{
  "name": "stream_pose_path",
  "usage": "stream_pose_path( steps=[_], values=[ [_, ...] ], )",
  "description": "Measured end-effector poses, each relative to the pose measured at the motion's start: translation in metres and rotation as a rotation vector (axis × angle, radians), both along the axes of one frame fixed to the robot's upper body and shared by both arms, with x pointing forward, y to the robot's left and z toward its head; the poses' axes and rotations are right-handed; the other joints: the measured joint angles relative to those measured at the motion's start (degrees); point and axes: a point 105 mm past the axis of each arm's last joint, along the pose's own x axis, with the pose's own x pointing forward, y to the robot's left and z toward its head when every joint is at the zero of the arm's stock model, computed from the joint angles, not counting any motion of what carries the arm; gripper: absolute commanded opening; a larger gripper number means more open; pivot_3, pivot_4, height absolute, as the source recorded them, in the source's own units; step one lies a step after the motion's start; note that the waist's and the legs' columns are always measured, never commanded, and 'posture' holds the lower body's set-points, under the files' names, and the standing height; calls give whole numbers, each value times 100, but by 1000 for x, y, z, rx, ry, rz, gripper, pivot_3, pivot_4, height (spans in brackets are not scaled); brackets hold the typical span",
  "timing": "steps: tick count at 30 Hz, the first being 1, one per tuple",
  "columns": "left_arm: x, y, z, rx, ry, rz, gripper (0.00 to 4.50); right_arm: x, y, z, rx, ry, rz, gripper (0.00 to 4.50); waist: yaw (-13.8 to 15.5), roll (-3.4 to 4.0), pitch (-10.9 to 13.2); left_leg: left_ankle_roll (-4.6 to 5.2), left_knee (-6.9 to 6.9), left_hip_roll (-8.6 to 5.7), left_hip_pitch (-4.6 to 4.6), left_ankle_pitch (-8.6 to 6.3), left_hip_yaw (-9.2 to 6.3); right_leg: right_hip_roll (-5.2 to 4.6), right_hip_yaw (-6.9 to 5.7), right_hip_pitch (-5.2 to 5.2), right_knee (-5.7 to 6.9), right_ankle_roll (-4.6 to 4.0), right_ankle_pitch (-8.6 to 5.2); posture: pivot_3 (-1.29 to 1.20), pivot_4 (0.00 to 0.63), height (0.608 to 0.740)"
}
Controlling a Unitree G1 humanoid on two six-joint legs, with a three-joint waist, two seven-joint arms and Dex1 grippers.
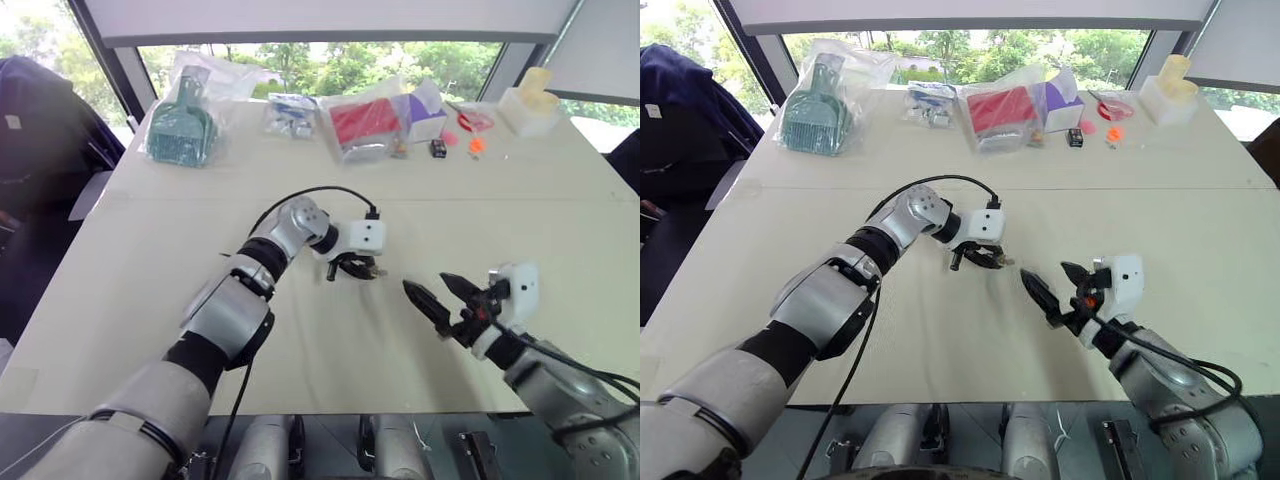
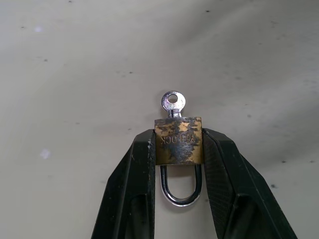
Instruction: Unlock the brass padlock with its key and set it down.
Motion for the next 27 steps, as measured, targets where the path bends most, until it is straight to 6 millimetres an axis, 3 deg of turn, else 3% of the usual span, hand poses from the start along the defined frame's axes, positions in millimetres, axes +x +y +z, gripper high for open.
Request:
stream_pose_path(
  steps=[5,9,17,21,25,27],
  values=[
    [10,11,38,-245,-107,22,783,19,9,12,212,-16,-32,4500,-61,-1,2,0,-5,-7,-22,0,4,-7,0,-24,6,20,13,0,150,735],
    [2,11,74,-405,-211,-32,783,39,19,26,382,-26,-30,4500,-53,2,1,0,-5,-12,-18,0,5,-10,0,-14,5,19,13,0,150,735],
    [-22,19,75,-465,-223,-22,783,57,23,40,491,-60,-22,4500,-63,9,3,-2,-4,-14,-12,3,4,-2,0,-8,13,19,13,0,150,735],
    [-26,17,90,-498,-255,-10,783,60,24,40,501,-60,-20,4500,-74,10,2,-2,-4,-14,-5,3,4,1,0,-2,12,19,12,0,150,735],
    [-26,19,90,-509,-252,18,783,63,27,39,511,-53,-4,4500,-83,11,2,-5,-4,-13,-4,5,4,3,0,-1,16,21,13,0,150,735],
    [-26,21,89,-513,-250,27,783,63,27,39,521,-53,3,3953,-80,12,2,-6,-4,-13,-4,6,3,3,0,-1,15,21,13,0,150,735]
  ],
)
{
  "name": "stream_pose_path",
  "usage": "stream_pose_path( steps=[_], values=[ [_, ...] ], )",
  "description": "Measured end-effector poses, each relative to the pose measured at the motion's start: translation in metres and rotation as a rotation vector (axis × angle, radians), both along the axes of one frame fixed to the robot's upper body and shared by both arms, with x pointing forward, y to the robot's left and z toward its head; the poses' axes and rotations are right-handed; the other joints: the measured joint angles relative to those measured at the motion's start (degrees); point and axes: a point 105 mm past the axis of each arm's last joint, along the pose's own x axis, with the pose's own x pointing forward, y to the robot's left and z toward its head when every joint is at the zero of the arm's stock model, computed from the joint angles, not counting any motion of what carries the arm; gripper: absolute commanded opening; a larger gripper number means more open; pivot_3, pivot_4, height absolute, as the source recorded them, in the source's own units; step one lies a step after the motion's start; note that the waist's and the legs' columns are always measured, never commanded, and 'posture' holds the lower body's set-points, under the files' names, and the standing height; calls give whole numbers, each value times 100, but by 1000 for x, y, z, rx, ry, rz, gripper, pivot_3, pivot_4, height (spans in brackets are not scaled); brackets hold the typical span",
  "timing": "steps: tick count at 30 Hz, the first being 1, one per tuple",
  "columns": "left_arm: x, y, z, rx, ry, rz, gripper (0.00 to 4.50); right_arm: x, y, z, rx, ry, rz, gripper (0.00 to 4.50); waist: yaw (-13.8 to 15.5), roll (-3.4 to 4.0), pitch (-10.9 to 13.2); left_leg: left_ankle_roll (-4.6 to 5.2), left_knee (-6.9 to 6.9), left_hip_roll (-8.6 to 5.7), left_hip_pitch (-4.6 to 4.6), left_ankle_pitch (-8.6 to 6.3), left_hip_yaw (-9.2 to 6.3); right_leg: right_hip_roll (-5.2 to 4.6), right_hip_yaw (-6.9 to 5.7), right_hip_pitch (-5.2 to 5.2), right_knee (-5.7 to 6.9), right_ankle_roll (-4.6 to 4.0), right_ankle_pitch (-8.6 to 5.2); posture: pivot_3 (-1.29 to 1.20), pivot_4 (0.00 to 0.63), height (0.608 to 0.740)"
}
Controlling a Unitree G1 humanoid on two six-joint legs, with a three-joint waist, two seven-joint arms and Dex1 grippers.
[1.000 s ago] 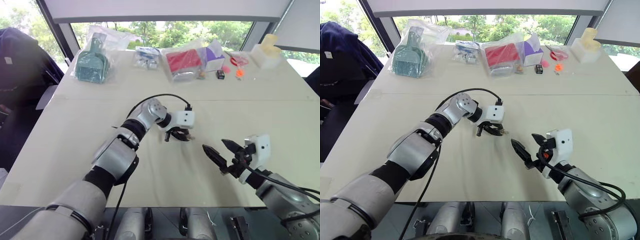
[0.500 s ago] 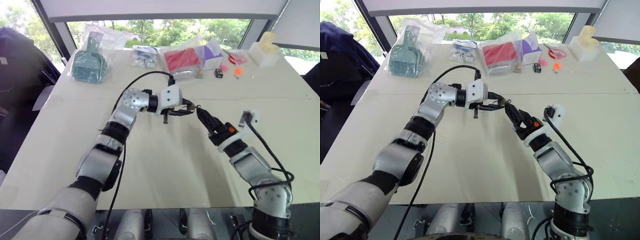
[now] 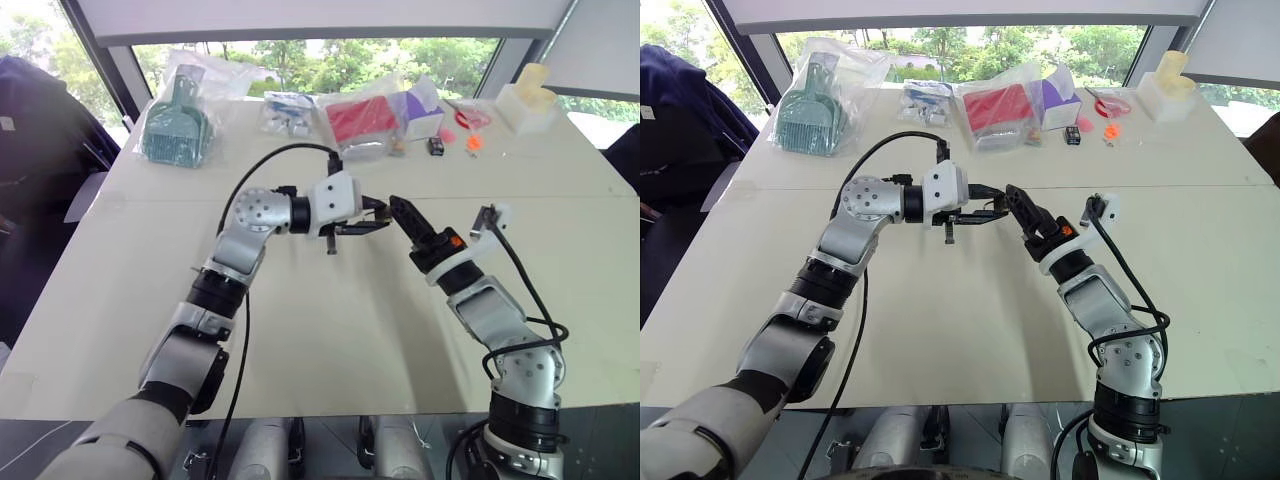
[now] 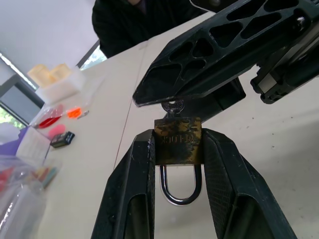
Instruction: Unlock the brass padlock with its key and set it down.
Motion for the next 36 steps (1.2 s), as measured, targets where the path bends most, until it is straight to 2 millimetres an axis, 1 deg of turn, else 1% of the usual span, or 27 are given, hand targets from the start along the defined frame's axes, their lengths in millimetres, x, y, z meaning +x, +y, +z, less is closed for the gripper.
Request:
stream_pose_path(
  steps=[1,5,6,7,8,14,16,20,23,26,29,31,34,36],
  values=[
    [0,1,0,-4,3,4,783,0,0,0,9,0,4,3622,4,0,0,0,0,0,0,0,0,0,0,0,0,0,0,0,150,735],
    [0,1,3,-9,2,8,783,0,1,3,27,-14,9,1626,7,0,0,0,0,-1,0,0,0,0,0,2,-1,0,0,0,150,735],
    [0,0,2,-9,3,11,783,-1,3,5,40,-22,18,1023,3,0,0,-1,0,0,1,0,0,1,0,2,-1,0,0,0,150,735],
    [0,1,2,-8,4,12,783,-1,5,6,51,-27,26,577,-1,0,0,-2,0,0,1,1,0,1,0,2,0,0,0,0,150,735],
    [0,1,2,-7,5,14,783,-2,8,7,60,-33,34,29,-3,1,0,-3,-1,0,2,2,0,2,0,1,0,1,0,0,150,735],
    [1,1,3,-22,-11,25,783,-2,14,8,88,-32,52,29,9,1,0,-5,0,-1,2,3,-1,2,0,4,-1,0,0,0,150,735],
    [1,0,5,-32,-60,36,783,-2,14,9,103,-33,41,29,6,2,0,-10,0,-1,2,6,-1,2,0,3,-1,0,0,0,150,735],
    [2,-2,10,-24,-247,72,783,3,14,15,144,-31,16,29,0,2,0,-10,-1,0,4,6,-1,2,0,3,0,0,0,0,150,735],
    [4,1,6,-12,-363,97,783,7,17,13,186,1,5,29,2,3,-1,-12,-3,0,5,7,-1,2,0,3,1,0,0,0,150,735],
    [5,3,2,3,-502,121,783,13,19,13,244,38,-8,29,12,3,0,-36,-2,0,4,21,-1,1,0,3,0,0,1,0,150,735],
    [4,2,1,9,-649,135,783,17,19,16,308,60,-25,29,13,4,-1,-36,-4,0,4,21,0,0,0,3,0,0,1,0,150,735],
    [2,1,-4,35,-745,134,783,19,17,14,337,84,-42,29,9,4,-1,-36,-6,0,4,21,0,0,0,3,0,1,1,0,150,735],
    [2,1,-8,41,-817,144,783,21,17,12,368,109,-52,29,8,4,0,-35,-8,0,4,21,1,0,0,2,1,1,1,0,150,735],
    [3,0,-8,31,-820,154,783,22,17,12,375,113,-59,29,6,4,-1,-36,-8,0,4,21,2,0,0,2,2,2,1,0,150,735]
  ],
)
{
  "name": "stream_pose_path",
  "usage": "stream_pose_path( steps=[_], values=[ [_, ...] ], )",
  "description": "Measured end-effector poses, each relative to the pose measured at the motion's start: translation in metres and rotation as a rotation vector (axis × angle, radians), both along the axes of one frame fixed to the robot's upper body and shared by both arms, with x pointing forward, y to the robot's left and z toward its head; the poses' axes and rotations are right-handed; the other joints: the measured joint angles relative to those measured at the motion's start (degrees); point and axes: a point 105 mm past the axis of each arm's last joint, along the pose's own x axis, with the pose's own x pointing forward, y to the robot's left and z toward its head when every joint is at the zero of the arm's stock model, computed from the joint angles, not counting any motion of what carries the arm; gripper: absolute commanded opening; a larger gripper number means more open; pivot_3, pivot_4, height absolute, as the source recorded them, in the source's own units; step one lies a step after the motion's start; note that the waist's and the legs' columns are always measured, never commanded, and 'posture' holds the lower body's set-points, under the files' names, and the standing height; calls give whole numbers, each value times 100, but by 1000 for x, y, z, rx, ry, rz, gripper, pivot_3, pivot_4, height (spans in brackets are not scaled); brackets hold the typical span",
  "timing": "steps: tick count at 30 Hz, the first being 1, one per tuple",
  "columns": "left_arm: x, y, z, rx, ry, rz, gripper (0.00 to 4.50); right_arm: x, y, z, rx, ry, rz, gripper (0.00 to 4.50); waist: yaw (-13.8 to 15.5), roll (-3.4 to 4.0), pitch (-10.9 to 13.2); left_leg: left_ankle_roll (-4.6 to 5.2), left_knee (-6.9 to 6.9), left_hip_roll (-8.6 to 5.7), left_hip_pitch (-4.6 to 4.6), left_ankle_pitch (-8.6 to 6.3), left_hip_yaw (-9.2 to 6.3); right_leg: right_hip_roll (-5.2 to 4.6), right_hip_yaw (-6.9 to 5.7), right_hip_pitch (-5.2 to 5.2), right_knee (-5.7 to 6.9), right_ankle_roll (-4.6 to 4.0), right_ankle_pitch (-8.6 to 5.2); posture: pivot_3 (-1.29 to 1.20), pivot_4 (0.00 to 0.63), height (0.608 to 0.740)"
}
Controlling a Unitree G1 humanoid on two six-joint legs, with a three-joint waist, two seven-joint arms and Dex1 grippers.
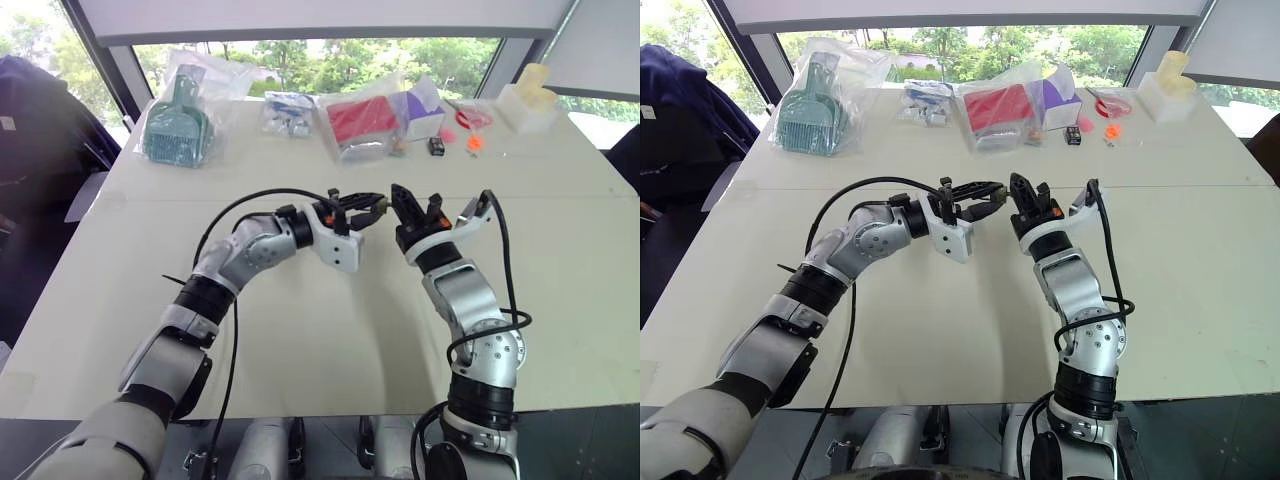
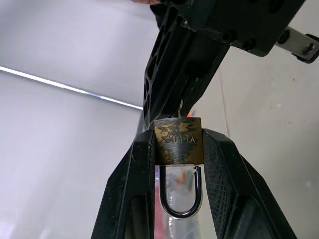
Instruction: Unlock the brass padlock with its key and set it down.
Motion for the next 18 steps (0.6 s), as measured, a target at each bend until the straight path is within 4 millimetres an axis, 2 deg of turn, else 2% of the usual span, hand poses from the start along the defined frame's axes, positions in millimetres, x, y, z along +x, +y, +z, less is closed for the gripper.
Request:
stream_pose_path(
  steps=[2,5,7,10,13,15,18],
  values=[
    [2,-4,-1,-34,78,-4,783,1,-3,1,-42,-17,-26,29,9,0,0,0,0,0,-1,0,2,-1,0,0,0,0,-1,0,150,735],
    [8,-9,1,-94,290,-26,783,-5,-19,4,-161,-102,-64,1397,5,0,0,0,4,-1,-5,0,6,-2,0,1,-3,0,-2,0,150,735],
    [11,-5,10,-90,363,-43,783,-12,-35,9,-237,-165,-81,2384,-19,4,2,4,4,-1,-4,-2,8,-2,1,0,-5,1,-2,0,150,735],
    [13,0,20,-95,429,-72,783,-20,-42,20,-399,-249,-40,3990,-40,6,3,33,3,3,0,-19,7,0,1,0,-5,2,-2,0,150,735],
    [10,-2,20,-63,452,-102,783,-30,-30,15,-515,-288,84,3990,-41,6,3,33,0,7,5,-19,5,3,0,0,-1,3,-2,0,150,735],
    [8,-3,20,-47,445,-117,783,-34,-22,7,-526,-284,150,3990,-33,6,3,33,1,7,5,-19,6,2,0,0,0,3,-1,0,150,735],
    [5,-4,20,-36,438,-132,783,-35,-18,7,-530,-295,179,3990,-4,6,3,34,6,4,3,-19,6,-2,0,1,-3,2,-1,0,150,735]
  ],
)
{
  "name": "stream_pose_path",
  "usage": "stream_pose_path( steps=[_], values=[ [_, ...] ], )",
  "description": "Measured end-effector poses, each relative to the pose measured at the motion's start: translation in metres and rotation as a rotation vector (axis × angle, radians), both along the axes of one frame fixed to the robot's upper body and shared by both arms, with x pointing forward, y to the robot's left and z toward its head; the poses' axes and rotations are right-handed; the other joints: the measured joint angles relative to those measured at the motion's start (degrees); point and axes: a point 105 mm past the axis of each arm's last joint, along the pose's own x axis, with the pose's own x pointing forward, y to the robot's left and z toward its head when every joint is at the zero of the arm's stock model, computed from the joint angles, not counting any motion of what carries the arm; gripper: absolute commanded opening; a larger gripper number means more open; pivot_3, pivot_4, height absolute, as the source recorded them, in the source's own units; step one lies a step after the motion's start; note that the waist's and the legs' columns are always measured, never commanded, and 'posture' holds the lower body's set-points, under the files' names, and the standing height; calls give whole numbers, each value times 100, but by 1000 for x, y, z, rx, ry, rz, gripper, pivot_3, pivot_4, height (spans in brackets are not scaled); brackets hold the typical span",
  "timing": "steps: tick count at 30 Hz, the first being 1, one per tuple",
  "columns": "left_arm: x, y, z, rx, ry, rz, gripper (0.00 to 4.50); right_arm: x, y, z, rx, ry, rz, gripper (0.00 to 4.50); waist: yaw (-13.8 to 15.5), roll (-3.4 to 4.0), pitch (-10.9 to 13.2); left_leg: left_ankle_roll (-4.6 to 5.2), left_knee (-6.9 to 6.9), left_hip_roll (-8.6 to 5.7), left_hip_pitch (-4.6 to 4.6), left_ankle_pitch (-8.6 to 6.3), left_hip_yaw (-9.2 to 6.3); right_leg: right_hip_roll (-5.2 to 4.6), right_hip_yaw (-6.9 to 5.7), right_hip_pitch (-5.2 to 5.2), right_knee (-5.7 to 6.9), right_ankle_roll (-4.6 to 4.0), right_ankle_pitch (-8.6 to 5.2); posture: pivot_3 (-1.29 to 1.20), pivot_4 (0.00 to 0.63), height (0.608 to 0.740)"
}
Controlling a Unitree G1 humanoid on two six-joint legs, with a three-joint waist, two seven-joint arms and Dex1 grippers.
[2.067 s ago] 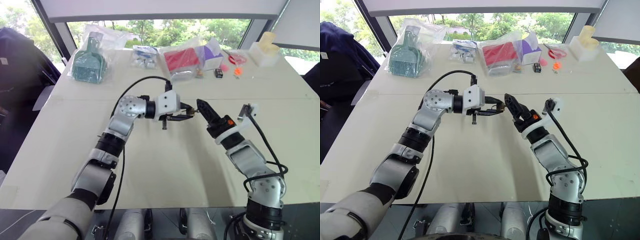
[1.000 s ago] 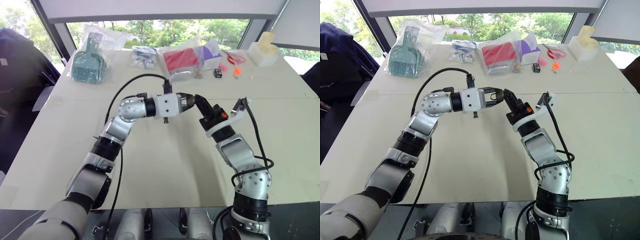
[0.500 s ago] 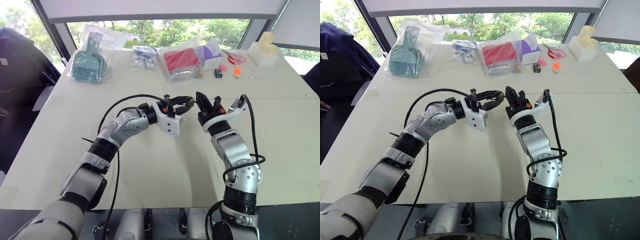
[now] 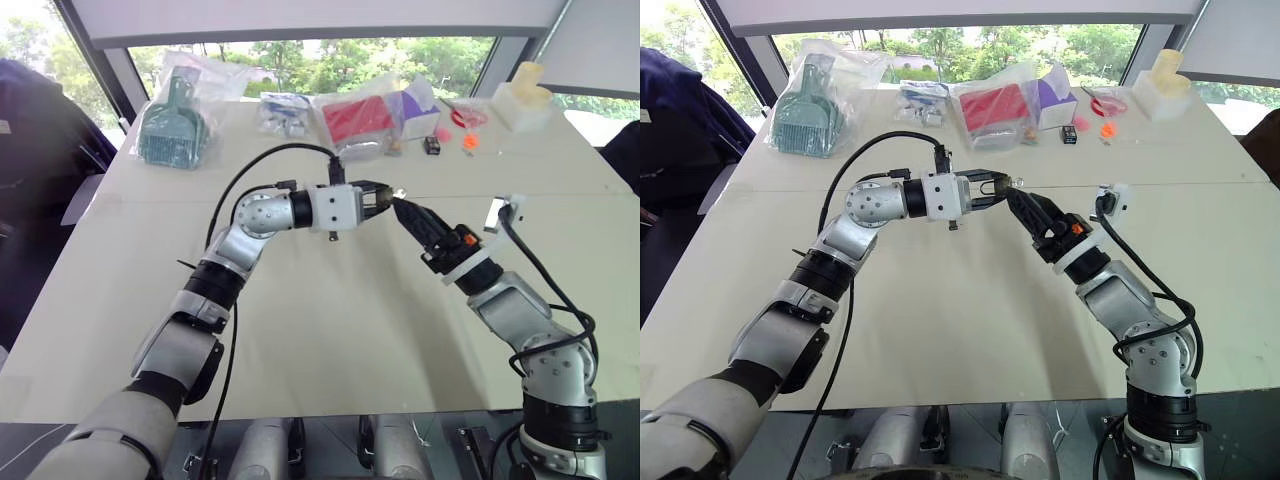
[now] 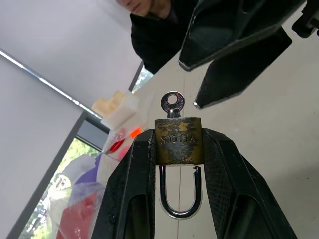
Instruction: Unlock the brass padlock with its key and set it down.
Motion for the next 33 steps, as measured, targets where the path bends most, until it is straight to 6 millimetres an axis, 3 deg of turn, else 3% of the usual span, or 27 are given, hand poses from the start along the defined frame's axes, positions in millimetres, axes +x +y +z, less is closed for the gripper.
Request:
stream_pose_path(
  steps=[11,14,19,21,29,31,33],
  values=[
    [-24,-11,7,-31,-70,-78,783,0,5,-1,-6,-13,27,3990,18,0,0,4,4,-3,0,-2,-4,-2,0,8,-7,-1,0,0,150,735],
    [-25,-11,7,-29,-75,-79,783,0,6,-1,-2,-17,33,3176,19,0,0,4,4,-3,0,-2,-4,-2,0,8,-8,-2,0,0,150,735],
    [-23,-9,5,-18,-64,-65,783,-1,9,1,14,-28,57,736,18,0,0,4,4,-3,1,-2,-5,-1,0,8,-8,-2,0,0,150,735],
    [-23,-8,5,-17,-65,-65,783,-1,5,2,17,-31,44,52,20,0,0,4,4,-3,1,-2,-5,-2,0,9,-8,-2,0,0,150,735],
    [-23,-8,5,-16,-63,-63,783,-1,5,2,17,-29,44,15,19,0,0,4,4,-3,1,-2,-4,-1,0,8,-8,-2,0,0,150,735],
    [-22,-8,4,-17,-54,-61,1814,0,5,1,16,-27,44,15,18,0,0,4,4,-3,1,-2,-4,-1,0,8,-8,-2,0,0,150,735],
    [-20,-7,3,-17,-32,-49,2417,1,5,-1,11,-16,38,15,16,0,0,4,4,-3,2,-2,-4,-1,0,9,-7,-2,0,0,150,735]
  ],
)
